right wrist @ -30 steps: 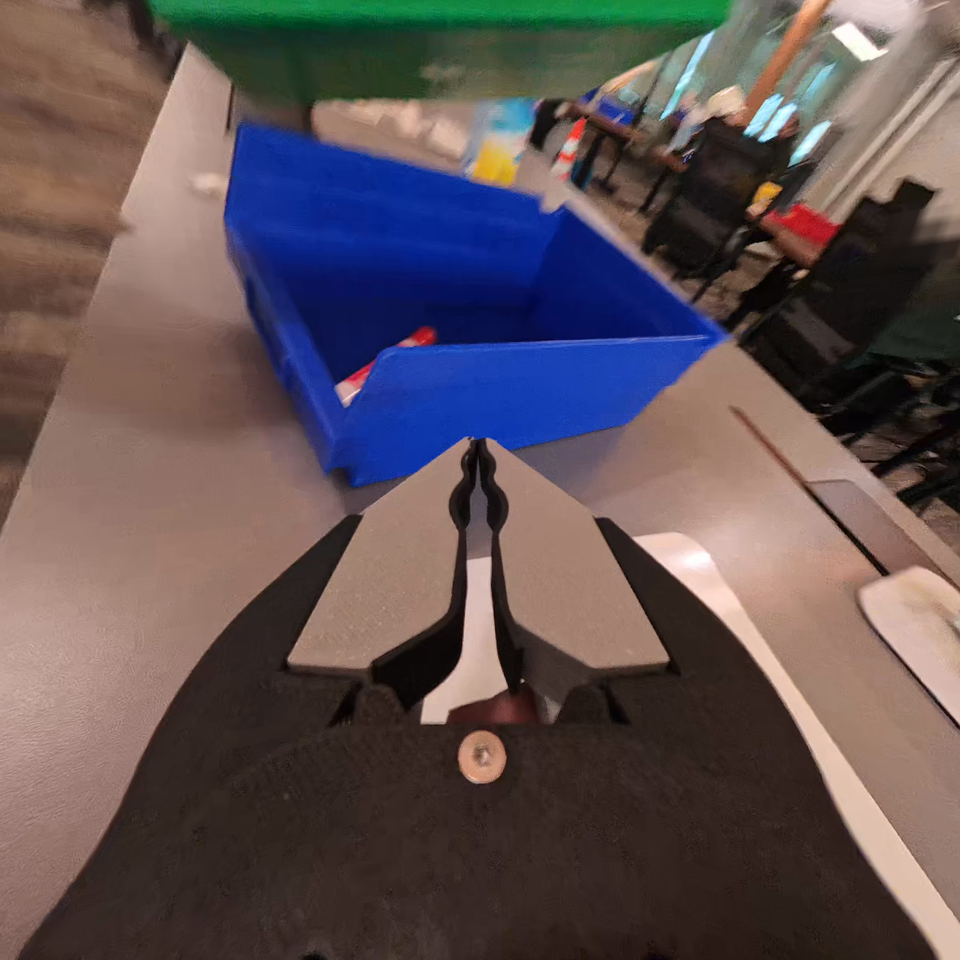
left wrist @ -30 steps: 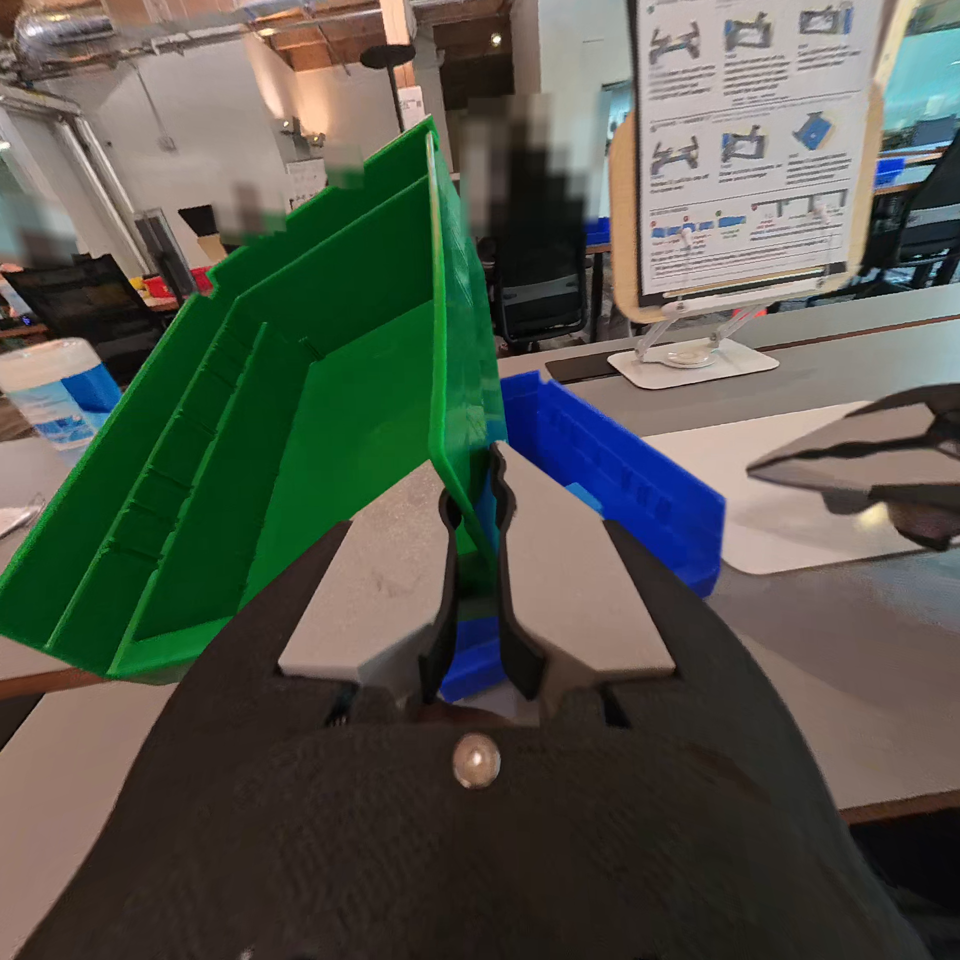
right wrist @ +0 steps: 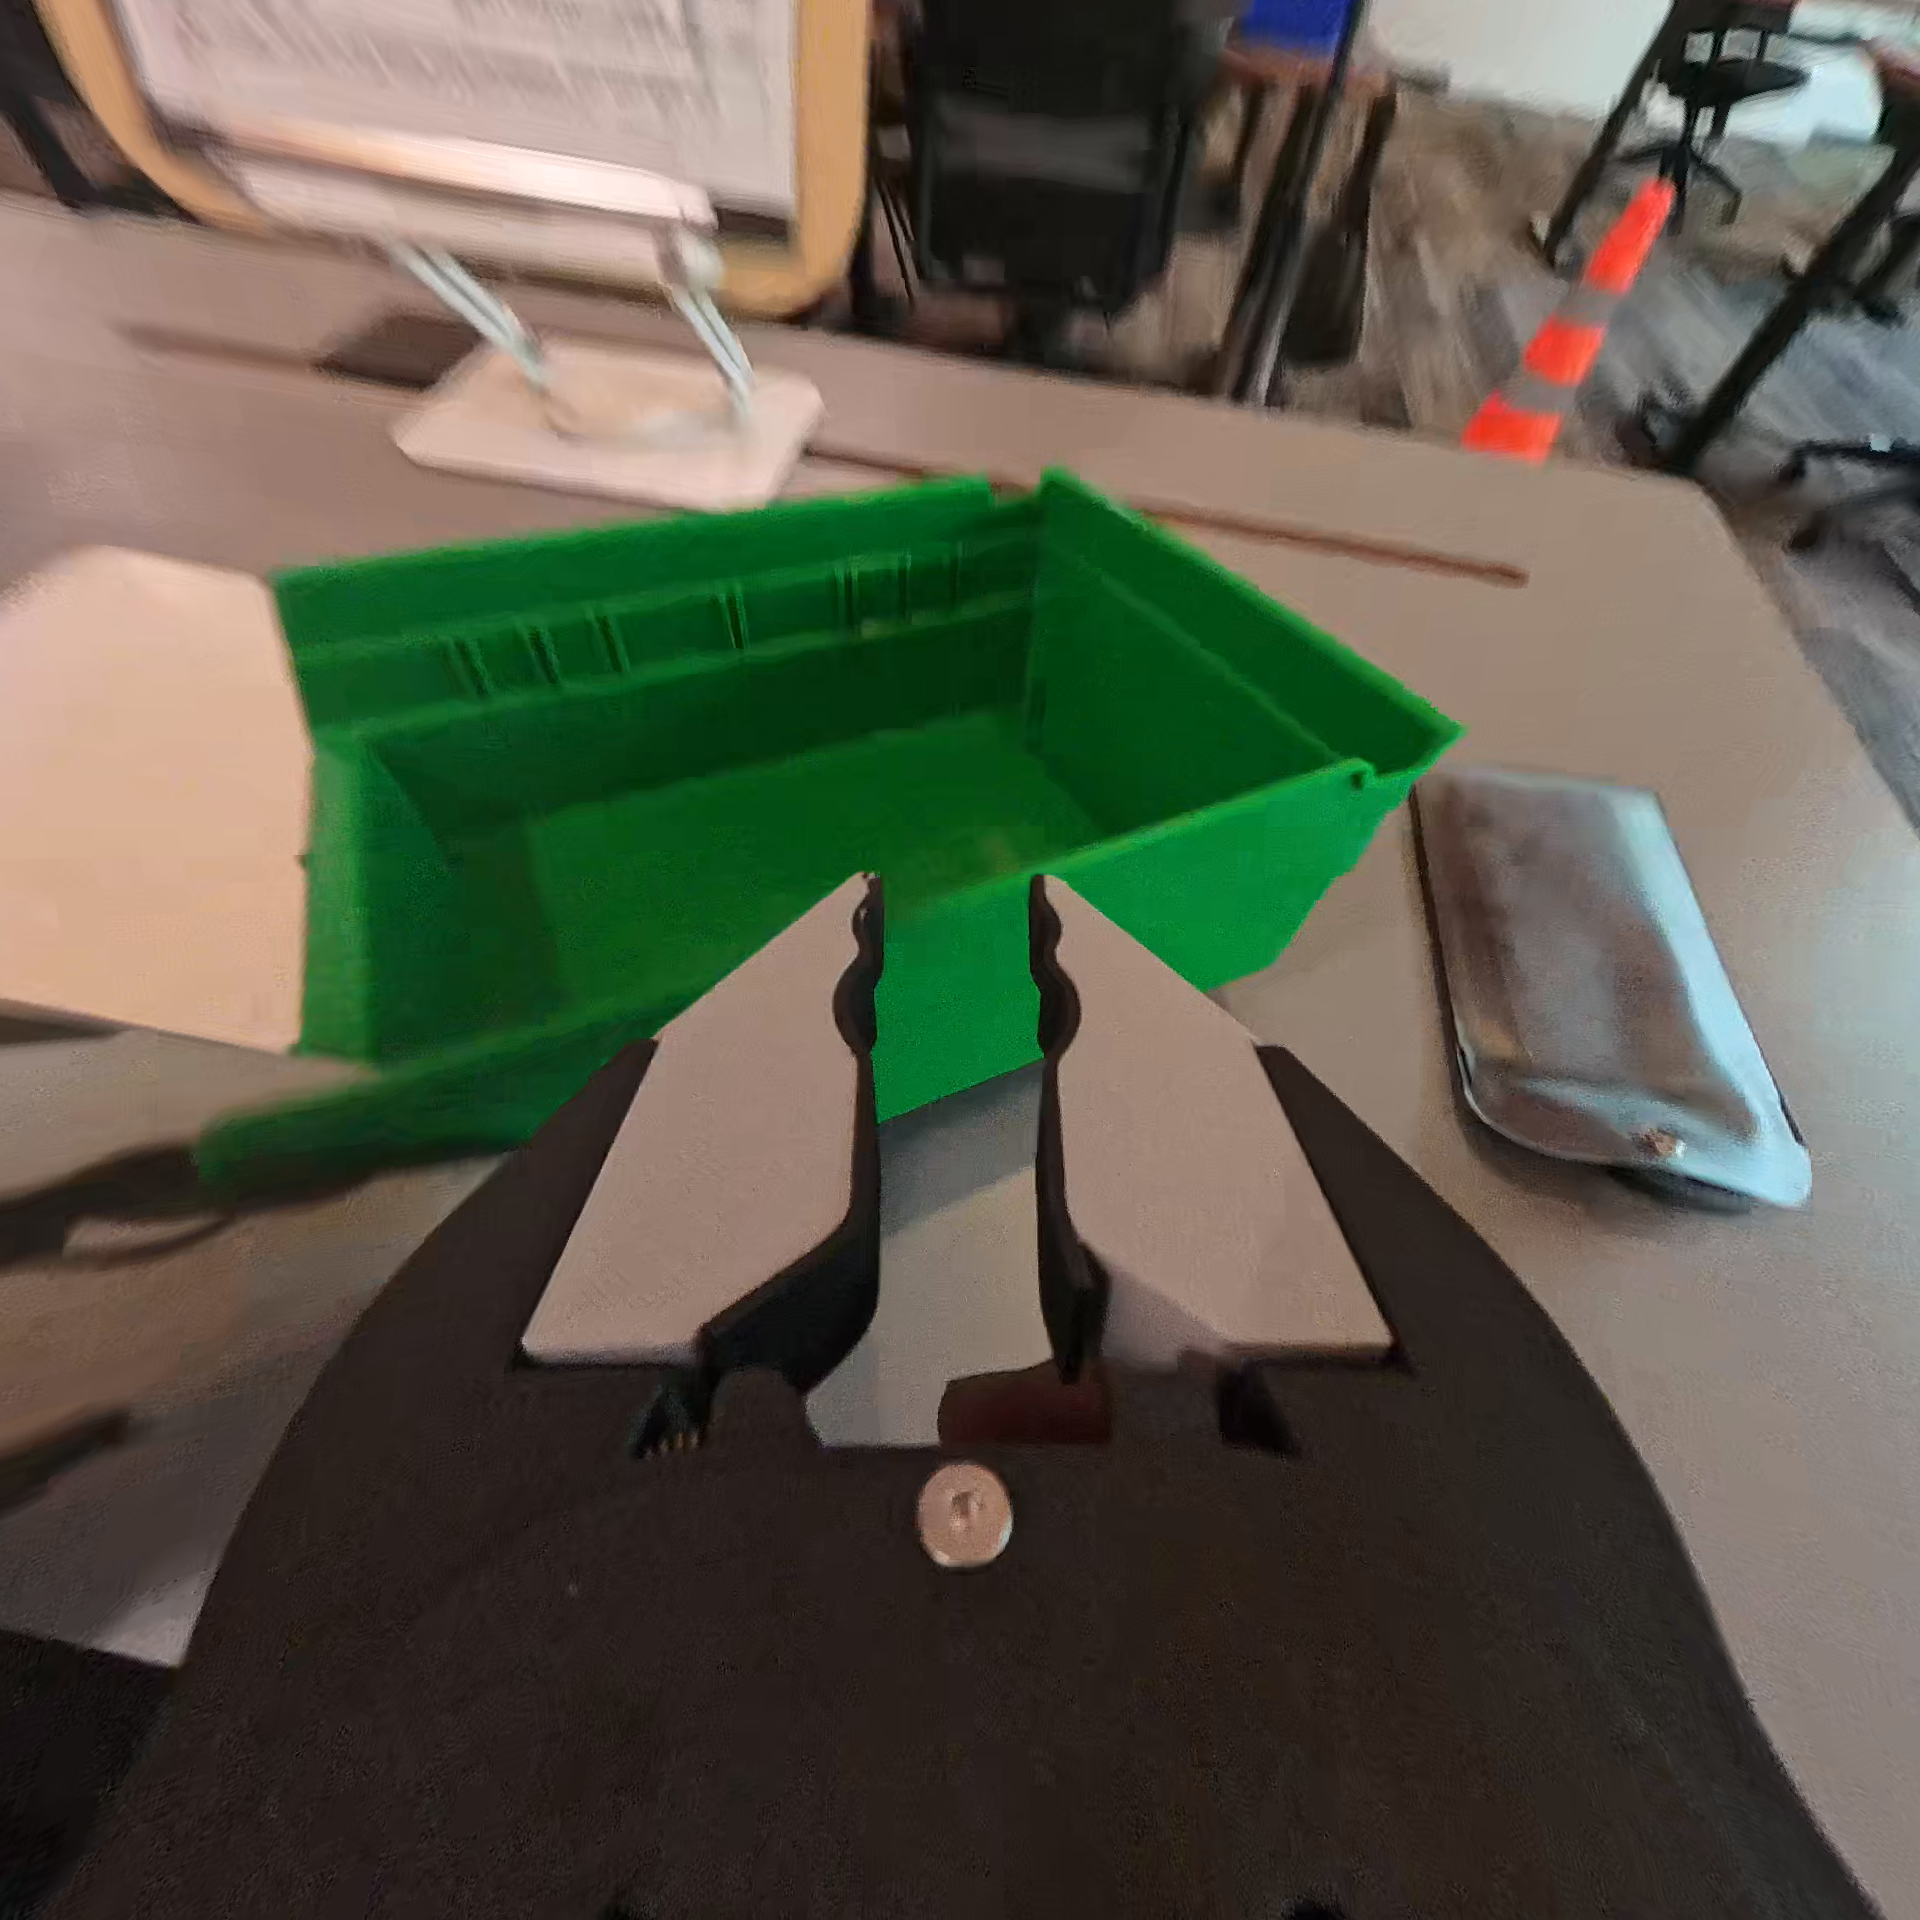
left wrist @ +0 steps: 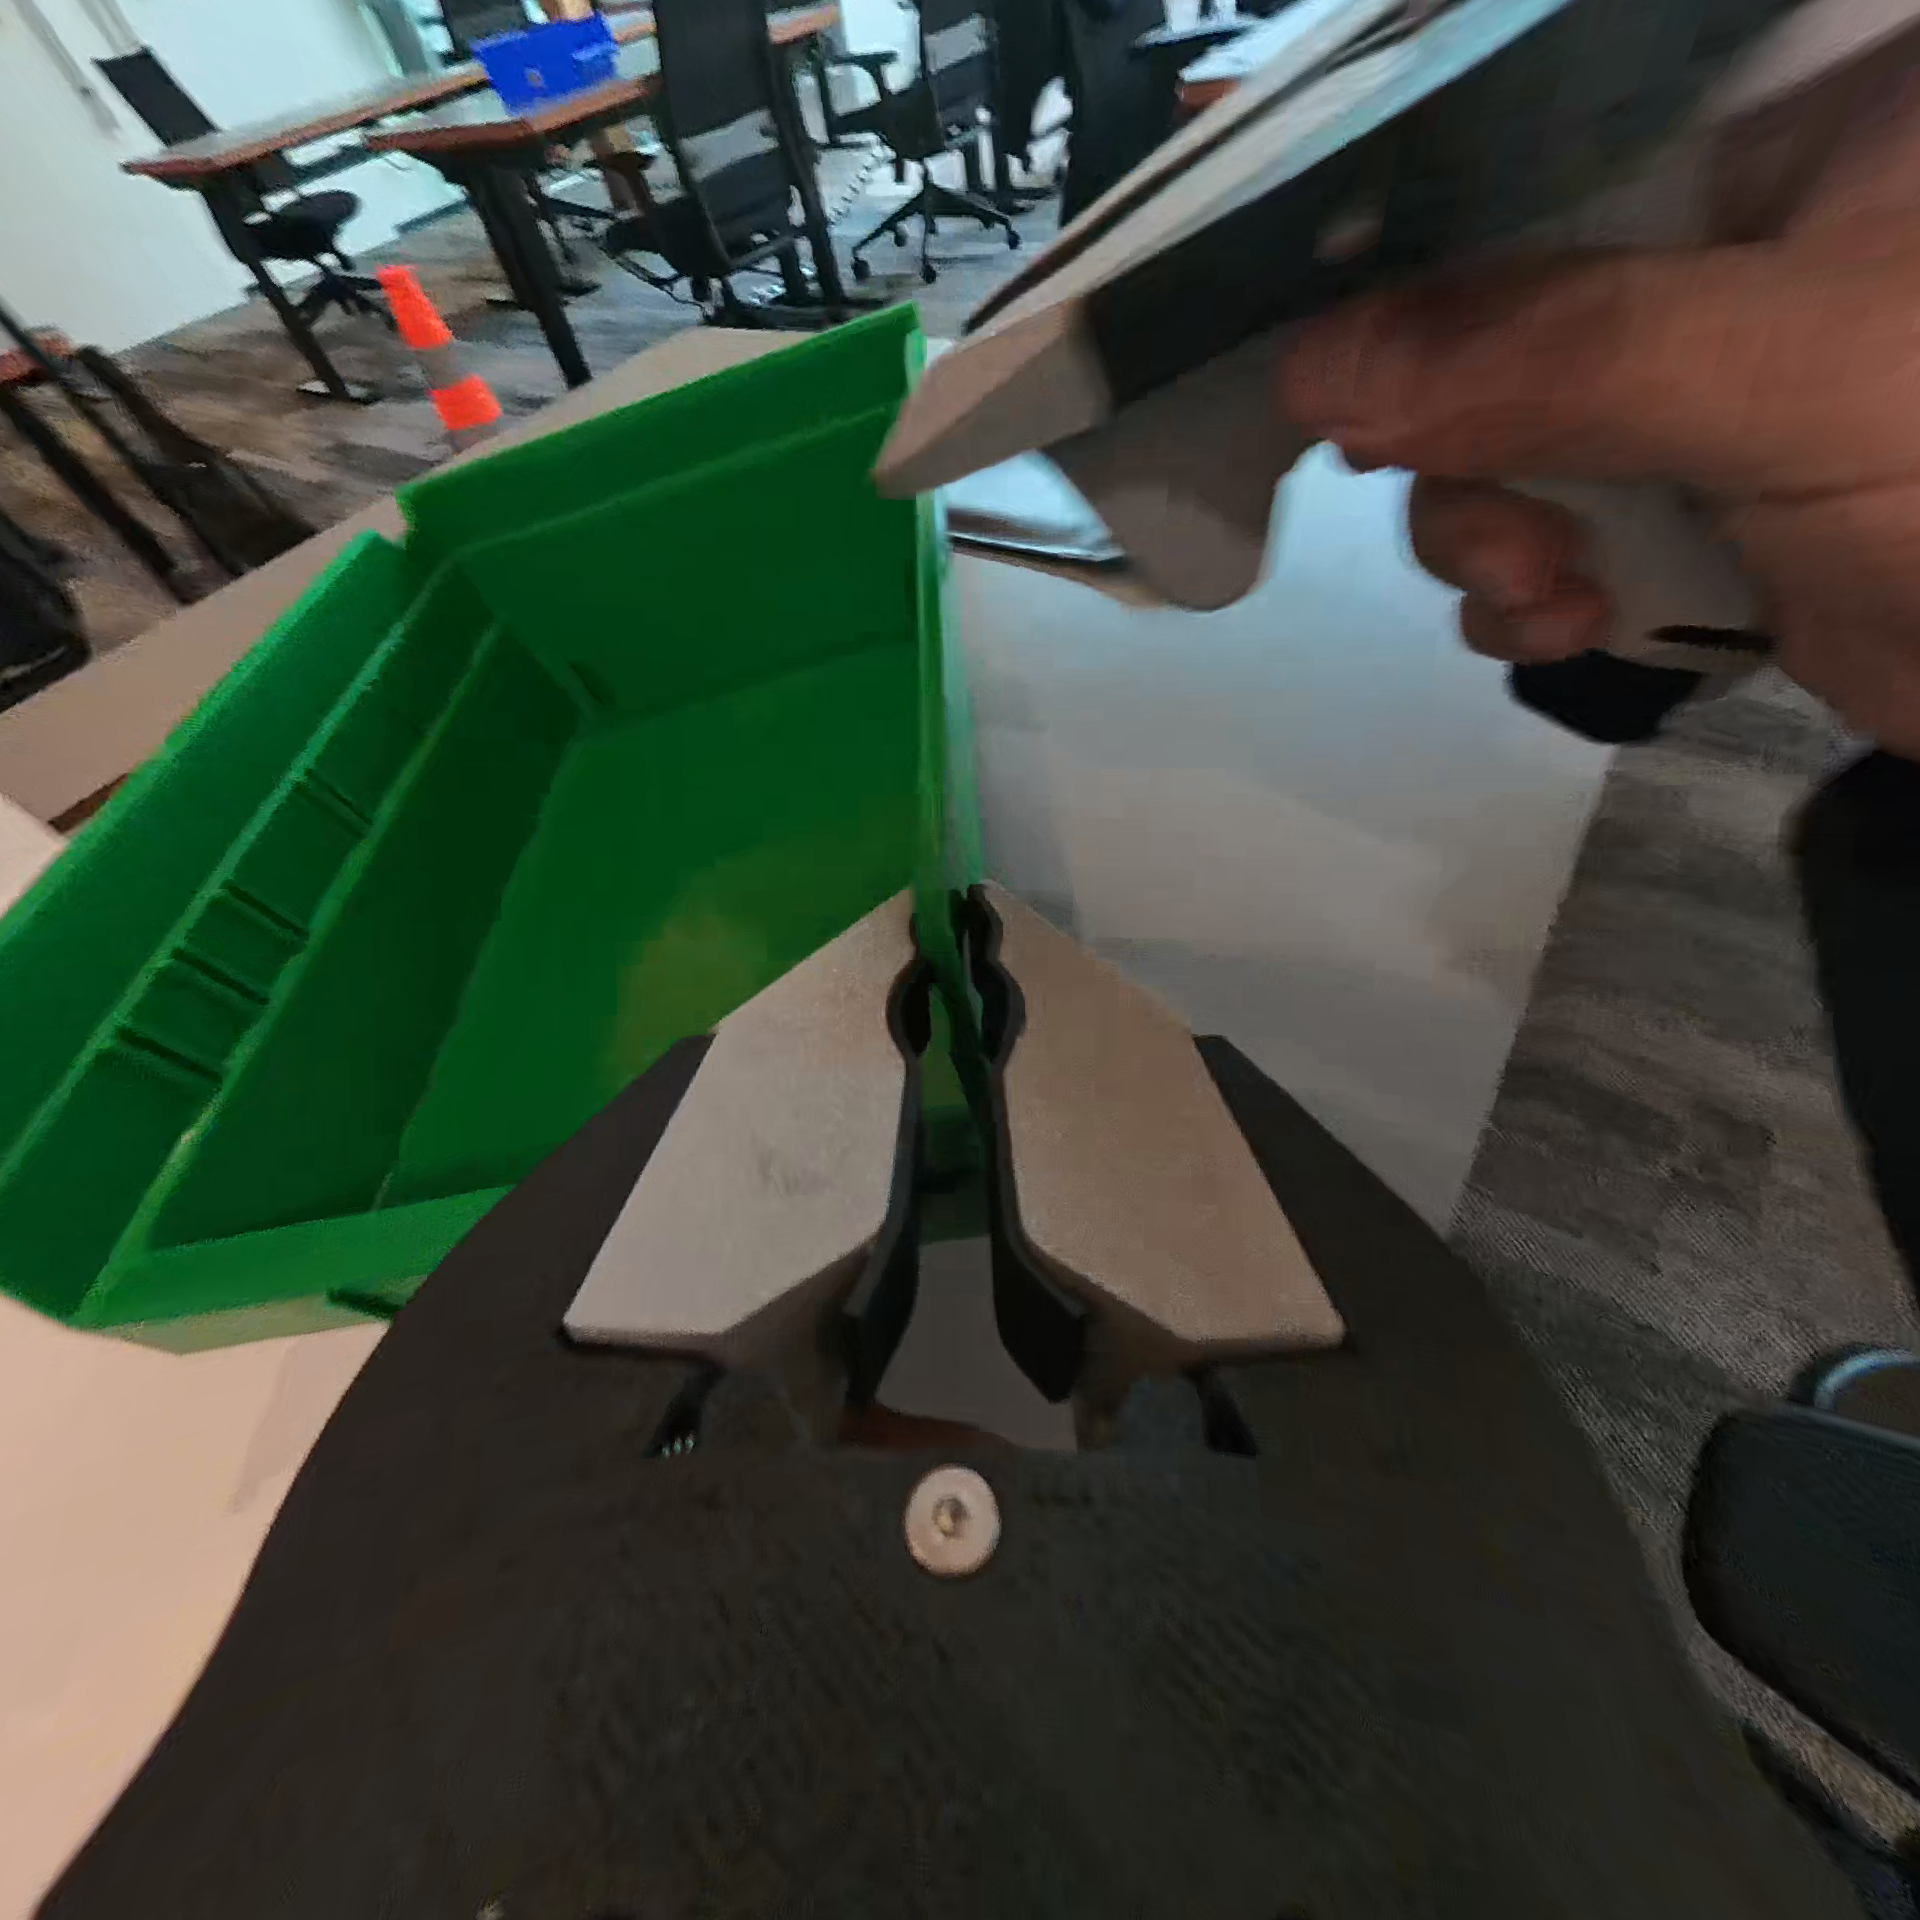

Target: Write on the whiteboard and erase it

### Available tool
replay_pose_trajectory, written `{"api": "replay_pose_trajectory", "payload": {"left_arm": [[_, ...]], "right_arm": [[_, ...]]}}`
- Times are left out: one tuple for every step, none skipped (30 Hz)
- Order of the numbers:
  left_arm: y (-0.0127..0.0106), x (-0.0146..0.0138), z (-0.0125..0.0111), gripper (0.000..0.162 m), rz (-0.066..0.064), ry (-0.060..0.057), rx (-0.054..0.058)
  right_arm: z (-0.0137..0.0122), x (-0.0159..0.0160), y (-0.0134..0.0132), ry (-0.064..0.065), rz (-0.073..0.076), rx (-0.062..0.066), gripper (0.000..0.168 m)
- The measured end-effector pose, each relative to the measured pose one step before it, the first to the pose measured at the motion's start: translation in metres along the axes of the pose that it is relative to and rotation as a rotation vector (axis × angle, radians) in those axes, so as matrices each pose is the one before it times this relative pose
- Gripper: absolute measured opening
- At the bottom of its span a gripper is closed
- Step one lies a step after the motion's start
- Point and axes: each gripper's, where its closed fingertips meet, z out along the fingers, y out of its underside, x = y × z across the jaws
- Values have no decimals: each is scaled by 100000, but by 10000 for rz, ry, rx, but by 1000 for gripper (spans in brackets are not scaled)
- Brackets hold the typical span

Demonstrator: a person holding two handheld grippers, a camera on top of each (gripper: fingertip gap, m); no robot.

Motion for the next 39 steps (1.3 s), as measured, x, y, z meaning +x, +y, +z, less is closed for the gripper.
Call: {"api": "replay_pose_trajectory", "payload": {"left_arm": [[-33,1557,236,5,220,454,-99],[-296,1110,-233,9,146,325,19],[-608,213,-733,13,65,-65,225],[-642,270,-1033,17,42,166,283],[-304,378,-1116,21,-83,388,60],[5,379,-1165,26,-175,450,-80],[236,602,-1133,36,-242,593,-100],[418,813,-1091,50,-305,707,-126],[447,266,-1091,56,-366,316,-54],[459,-196,-1175,57,-249,-10,26],[492,-238,-1275,59,-67,-25,58],[561,-362,-1388,61,-40,-67,43],[660,-614,-1491,61,-79,-152,-15],[829,-796,-1573,61,-55,-185,-103],[1026,-1116,-1643,61,-29,-319,-207],[1080,-1550,-1683,62,-40,-518,-190],[1140,-1788,-1687,62,-41,-577,-177],[1243,-1852,-1679,62,-19,-517,-213],[1271,-2161,-1653,62,-88,-643,-184],[1343,-2396,-1608,62,-148,-741,-198],[1301,-2164,-1508,62,-245,-559,-157],[1125,-1812,-1426,62,-345,-304,-51],[1033,-1793,-1365,62,-356,-296,-16],[950,-1825,-1238,62,-305,-343,7],[964,-1533,-1086,61,-251,-202,-24],[995,-1150,-924,61,-255,-37,-109],[862,-1041,-804,61,-258,-82,-92],[668,-1059,-697,60,-192,-191,-21],[564,-926,-589,60,-76,-202,2],[528,-811,-450,61,10,-187,-38],[532,-684,-274,61,69,-172,-115],[463,-641,-150,63,124,-193,-162],[359,-610,-47,64,175,-219,-193],[193,-540,24,64,213,-210,-208],[-108,-492,85,65,166,-231,-128],[-413,-264,124,65,122,-124,-29],[-676,69,195,66,52,28,72],[-883,290,304,67,-49,127,173],[-883,280,486,69,-162,100,174]], "right_arm": [[877,414,1194,96,-35,-514,27],[798,309,1036,28,13,-439,27],[644,358,849,69,18,-371,28],[421,392,595,112,22,-282,28],[82,311,164,82,67,-65,25],[-250,-161,-149,-154,56,37,27],[-617,-610,-562,-344,1,133,29],[-976,-1075,-1373,-475,38,533,32],[-1146,-1831,-2072,-737,6,954,35],[-935,-2588,-2046,-1004,-75,953,35],[-388,-2656,-1327,-947,-105,553,36],[231,-2106,-386,-645,-99,25,36],[703,-1604,529,-424,-149,-429,40],[1041,-1179,1179,-260,-231,-723,46],[1257,-750,1354,-93,-309,-802,50],[1356,-278,1238,147,-282,-728,50],[1363,-127,1245,211,-302,-766,49],[1308,-283,1053,119,-404,-743,49],[1107,-605,752,-93,-564,-573,49],[749,-642,824,-173,-583,-562,42],[260,-341,820,-53,-459,-557,23],[106,4,880,103,-253,-390,17],[208,229,1408,105,-147,-570,15],[-12,720,966,307,-10,-262,18],[-1,642,1670,78,155,-651,22],[-16,715,1687,-36,384,-576,33],[-369,546,563,-289,553,161,32],[-254,868,1154,-75,459,-232,38],[-252,1193,1135,202,463,-283,50],[-261,1200,934,324,400,-215,61],[-309,794,423,239,228,10,61],[-333,422,13,176,88,185,57],[-346,-130,-265,-39,-21,250,49],[-350,-660,-410,-264,-145,262,42],[-278,-853,-643,-282,-190,293,41],[-161,-802,-877,-182,-212,324,41],[-34,-653,-1077,-61,-202,357,43],[100,-592,-1366,-18,-124,453,50],[230,-629,-1642,-61,9,576,56]]}}
